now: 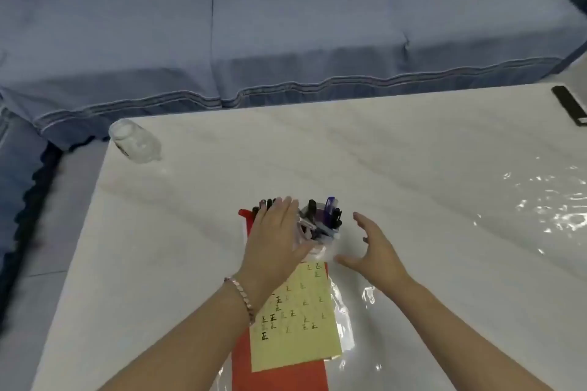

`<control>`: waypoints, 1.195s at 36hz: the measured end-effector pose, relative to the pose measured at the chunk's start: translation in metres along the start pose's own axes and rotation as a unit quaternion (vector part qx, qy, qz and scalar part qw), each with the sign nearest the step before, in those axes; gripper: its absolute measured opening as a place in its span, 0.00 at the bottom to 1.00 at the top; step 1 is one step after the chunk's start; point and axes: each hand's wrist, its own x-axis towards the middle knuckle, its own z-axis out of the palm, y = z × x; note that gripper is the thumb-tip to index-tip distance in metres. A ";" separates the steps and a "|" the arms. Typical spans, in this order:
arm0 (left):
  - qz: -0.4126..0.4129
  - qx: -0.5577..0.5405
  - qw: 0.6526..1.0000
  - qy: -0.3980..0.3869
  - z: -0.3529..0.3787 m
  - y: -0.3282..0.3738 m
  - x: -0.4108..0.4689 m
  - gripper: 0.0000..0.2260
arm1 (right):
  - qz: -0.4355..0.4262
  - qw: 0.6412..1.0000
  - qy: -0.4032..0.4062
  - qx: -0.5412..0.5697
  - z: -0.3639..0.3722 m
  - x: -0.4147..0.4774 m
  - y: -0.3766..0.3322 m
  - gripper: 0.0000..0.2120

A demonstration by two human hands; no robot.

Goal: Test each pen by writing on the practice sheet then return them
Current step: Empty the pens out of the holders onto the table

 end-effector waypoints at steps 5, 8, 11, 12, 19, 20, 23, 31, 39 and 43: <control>0.060 0.092 0.993 0.036 0.036 -0.020 0.028 0.39 | -0.077 0.995 -0.043 0.037 0.028 0.048 0.019 0.46; 0.100 0.113 0.984 0.096 0.048 -0.033 0.041 0.35 | -0.122 0.990 -0.041 0.056 0.034 0.057 0.023 0.34; 0.104 0.118 0.981 0.111 0.046 -0.032 0.046 0.31 | -0.150 0.985 -0.024 0.082 0.041 0.066 0.034 0.33; 0.097 0.121 0.982 0.107 0.047 -0.031 0.047 0.30 | -0.156 0.984 -0.014 0.085 0.042 0.067 0.036 0.32; 0.136 0.091 0.971 0.176 0.039 -0.018 0.043 0.24 | -0.215 0.973 0.044 0.077 0.025 0.051 0.028 0.29; 0.143 0.064 0.969 0.193 0.040 -0.014 0.042 0.23 | -0.224 0.970 0.057 0.072 0.018 0.045 0.026 0.30; 0.134 -0.062 0.974 0.170 0.045 0.005 0.031 0.22 | -0.251 0.963 0.090 0.039 -0.005 0.023 0.021 0.30; 0.014 -0.533 0.845 0.040 0.106 0.061 0.025 0.14 | -0.194 0.923 0.148 -0.299 -0.059 -0.022 0.039 0.33; -0.089 -0.618 0.780 -0.048 0.160 0.068 0.033 0.26 | -0.131 0.810 0.121 -0.558 -0.063 -0.012 0.062 0.30; -0.052 -0.536 0.841 -0.054 0.166 0.071 0.033 0.26 | -0.132 0.761 0.129 -0.623 -0.052 -0.004 0.073 0.25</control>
